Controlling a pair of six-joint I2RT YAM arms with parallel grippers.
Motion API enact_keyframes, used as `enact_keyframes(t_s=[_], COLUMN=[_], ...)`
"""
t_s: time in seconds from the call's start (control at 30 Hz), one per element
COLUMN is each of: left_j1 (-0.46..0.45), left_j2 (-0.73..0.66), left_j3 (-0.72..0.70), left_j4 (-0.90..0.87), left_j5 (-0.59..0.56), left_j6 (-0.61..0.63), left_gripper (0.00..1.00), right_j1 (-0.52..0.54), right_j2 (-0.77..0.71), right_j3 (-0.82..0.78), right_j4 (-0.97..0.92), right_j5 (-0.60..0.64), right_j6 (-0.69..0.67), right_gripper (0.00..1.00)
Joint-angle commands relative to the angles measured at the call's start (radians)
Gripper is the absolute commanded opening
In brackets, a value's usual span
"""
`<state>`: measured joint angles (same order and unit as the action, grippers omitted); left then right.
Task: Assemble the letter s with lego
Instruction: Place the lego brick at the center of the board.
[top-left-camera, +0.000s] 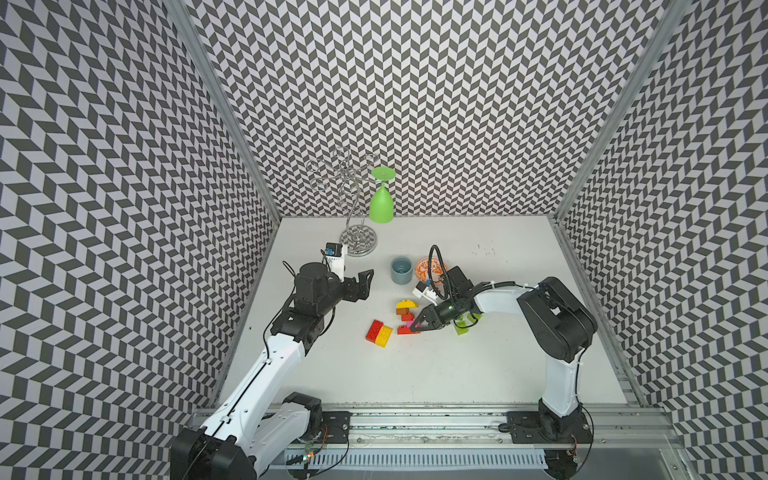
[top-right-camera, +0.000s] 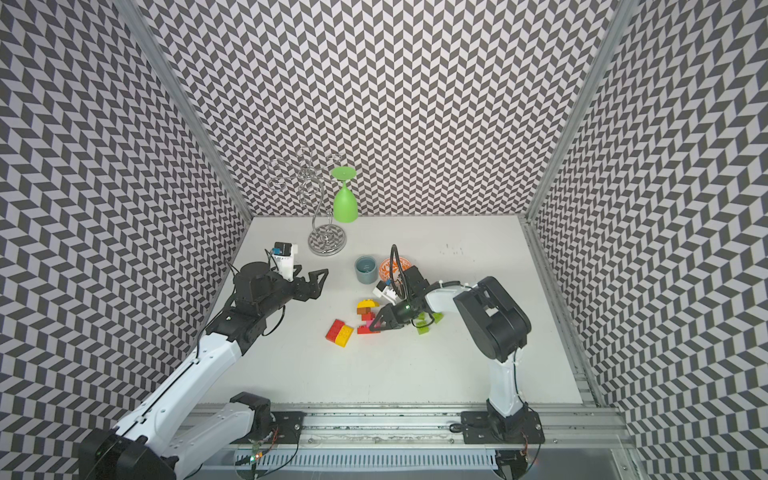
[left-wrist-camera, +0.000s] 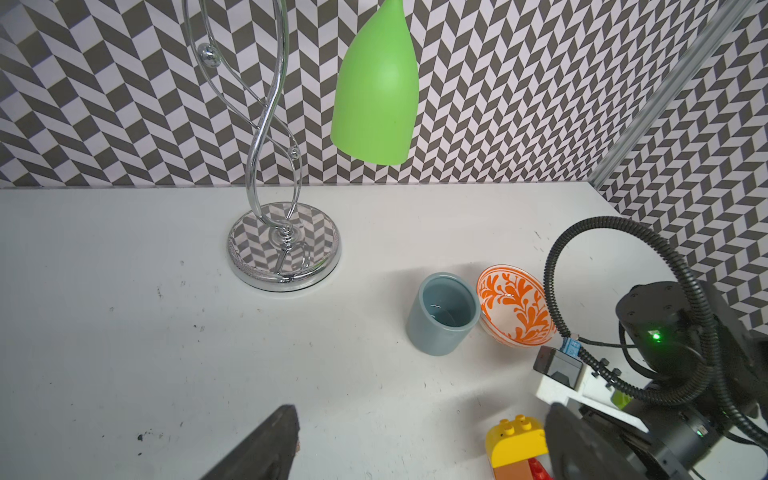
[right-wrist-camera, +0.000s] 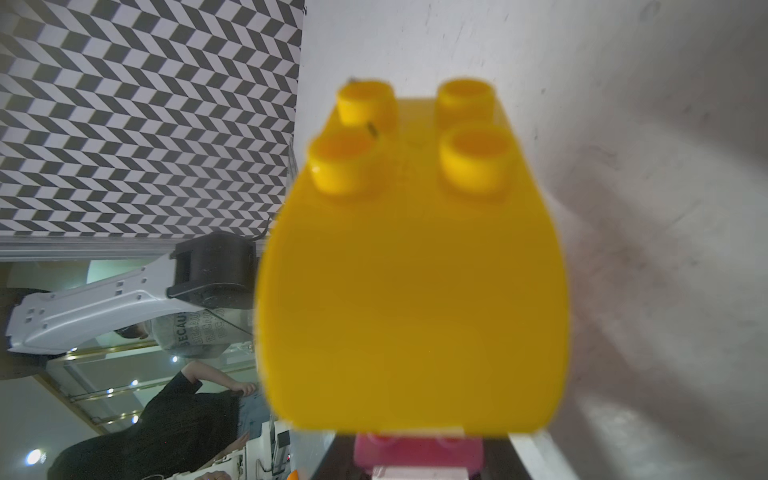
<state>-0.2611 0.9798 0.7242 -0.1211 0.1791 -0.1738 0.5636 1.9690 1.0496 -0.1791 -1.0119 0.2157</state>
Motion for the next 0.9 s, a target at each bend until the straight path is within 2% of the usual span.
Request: enact_keyframes(t_s=[0.0, 0.43, 0.87], left_j1=[0.007, 0.007, 0.007], left_j2=[-0.013, -0.005, -0.013], left_j3=[0.021, 0.022, 0.017], left_j4=[-0.003, 0.0, -0.001], left_j5=[-0.006, -0.005, -0.007], left_j6=[0.0, 0.001, 0.0], left_gripper=[0.93, 0.94, 0.95], right_j1=[-0.011, -0.039, -0.045], right_j2=[0.039, 0.077, 0.066], right_j3=[0.019, 0.043, 0.024], right_j4=[0.013, 0.016, 0.061], right_j5=[0.002, 0.035, 0.05], right_j6=[0.035, 0.07, 0.102], right_gripper=[0.25, 0.38, 0.45])
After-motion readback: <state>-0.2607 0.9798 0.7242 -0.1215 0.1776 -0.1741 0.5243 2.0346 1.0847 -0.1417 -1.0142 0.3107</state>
